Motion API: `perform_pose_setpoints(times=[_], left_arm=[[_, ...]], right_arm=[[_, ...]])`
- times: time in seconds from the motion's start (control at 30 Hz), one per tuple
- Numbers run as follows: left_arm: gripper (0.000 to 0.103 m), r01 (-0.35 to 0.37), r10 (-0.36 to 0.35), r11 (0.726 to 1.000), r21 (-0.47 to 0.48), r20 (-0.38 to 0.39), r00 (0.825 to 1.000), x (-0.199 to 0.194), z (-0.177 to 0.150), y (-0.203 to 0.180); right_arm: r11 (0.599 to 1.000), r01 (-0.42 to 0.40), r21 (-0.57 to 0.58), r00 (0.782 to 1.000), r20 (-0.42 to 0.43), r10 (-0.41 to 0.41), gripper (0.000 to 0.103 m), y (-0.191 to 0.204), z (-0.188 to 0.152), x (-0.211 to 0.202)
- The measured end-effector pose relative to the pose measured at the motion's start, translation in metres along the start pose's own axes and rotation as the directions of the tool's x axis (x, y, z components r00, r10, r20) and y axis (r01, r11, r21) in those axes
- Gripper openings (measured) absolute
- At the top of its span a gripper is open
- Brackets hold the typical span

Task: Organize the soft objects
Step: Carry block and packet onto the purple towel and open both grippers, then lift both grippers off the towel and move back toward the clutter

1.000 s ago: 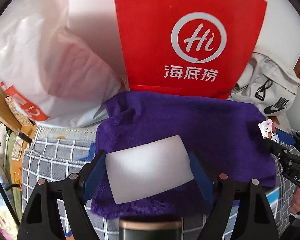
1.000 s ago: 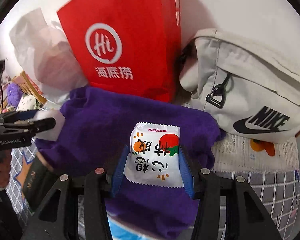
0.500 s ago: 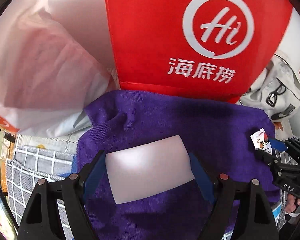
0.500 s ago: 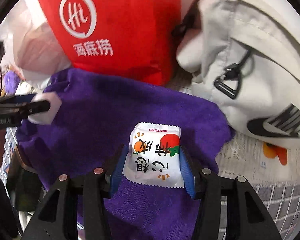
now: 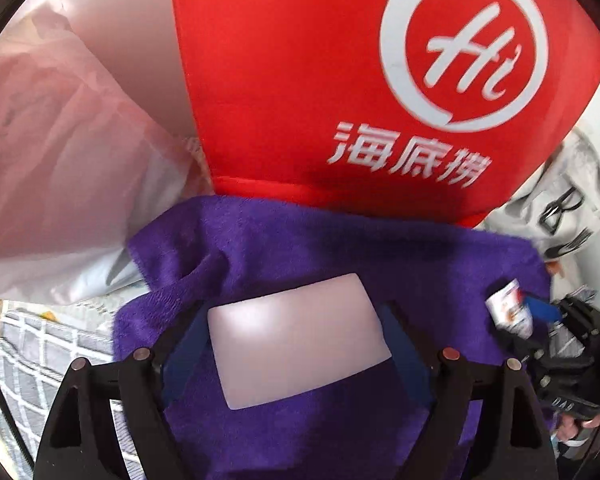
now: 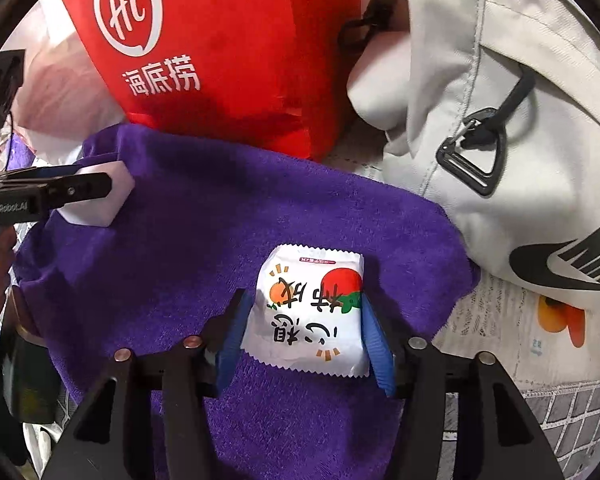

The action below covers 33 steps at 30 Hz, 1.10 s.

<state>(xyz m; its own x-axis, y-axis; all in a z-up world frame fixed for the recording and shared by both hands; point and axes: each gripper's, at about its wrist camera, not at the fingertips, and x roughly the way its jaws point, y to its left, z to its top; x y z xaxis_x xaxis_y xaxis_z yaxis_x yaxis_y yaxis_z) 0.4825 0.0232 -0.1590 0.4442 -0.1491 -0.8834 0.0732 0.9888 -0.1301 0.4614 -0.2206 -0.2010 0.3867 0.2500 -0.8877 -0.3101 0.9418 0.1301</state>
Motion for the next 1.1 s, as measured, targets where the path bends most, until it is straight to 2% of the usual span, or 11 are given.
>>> perform_pose_setpoints(times=[0.03,0.1,0.17,0.23,0.47,0.57,0.73,0.8,0.93,1.03,1.1], left_arm=[[0.09,0.023,-0.023,1.0,-0.008,0.001,1.0,-0.001,0.0,0.001],[0.091,0.028,-0.028,1.0,-0.014,0.0,1.0,-0.002,0.001,0.002],[0.091,0.016,-0.016,1.0,-0.011,-0.005,1.0,-0.005,0.0,0.003],[0.091,0.012,-0.012,1.0,-0.01,-0.01,1.0,-0.013,-0.005,0.003],[0.091,-0.04,0.041,0.999,-0.013,0.059,0.997,-0.062,-0.027,0.004],[0.091,-0.038,0.039,0.999,-0.012,0.124,0.992,-0.095,-0.044,0.003],[0.09,-0.01,0.015,1.0,-0.028,0.16,0.987,-0.136,-0.076,0.002],[0.09,-0.024,0.028,0.999,-0.029,0.171,0.985,-0.15,-0.093,0.006],[0.089,-0.068,0.067,0.998,-0.006,0.195,0.978,-0.172,-0.132,0.001],[0.09,-0.066,0.067,0.998,-0.008,0.186,0.98,-0.185,-0.155,0.001],[0.09,-0.042,0.045,0.999,-0.021,0.175,0.983,-0.19,-0.169,0.005]], right_arm=[[1.0,-0.011,-0.008,1.0,0.003,0.011,0.066,0.002,0.0,-0.001],[0.999,-0.02,-0.04,0.999,0.025,0.021,0.084,0.006,-0.001,-0.007],[0.999,0.005,-0.047,0.999,0.052,-0.002,0.091,0.011,-0.002,-0.013],[0.999,-0.001,-0.037,0.999,0.051,0.002,0.091,0.013,-0.002,-0.018],[1.0,0.011,0.025,0.996,0.091,-0.013,0.091,0.016,-0.016,-0.064],[0.999,0.011,0.046,0.994,0.113,-0.016,0.09,0.024,-0.03,-0.09],[0.998,-0.046,0.049,0.984,0.172,0.037,0.089,0.046,-0.071,-0.138],[0.998,-0.049,0.051,0.982,0.183,0.039,0.082,0.056,-0.089,-0.155],[0.997,-0.066,0.026,0.981,0.182,0.06,0.082,0.08,-0.133,-0.177],[0.998,-0.054,-0.025,0.982,0.178,0.058,0.081,0.102,-0.168,-0.187],[0.998,-0.051,-0.046,0.987,0.151,0.058,0.063,0.114,-0.186,-0.184]])
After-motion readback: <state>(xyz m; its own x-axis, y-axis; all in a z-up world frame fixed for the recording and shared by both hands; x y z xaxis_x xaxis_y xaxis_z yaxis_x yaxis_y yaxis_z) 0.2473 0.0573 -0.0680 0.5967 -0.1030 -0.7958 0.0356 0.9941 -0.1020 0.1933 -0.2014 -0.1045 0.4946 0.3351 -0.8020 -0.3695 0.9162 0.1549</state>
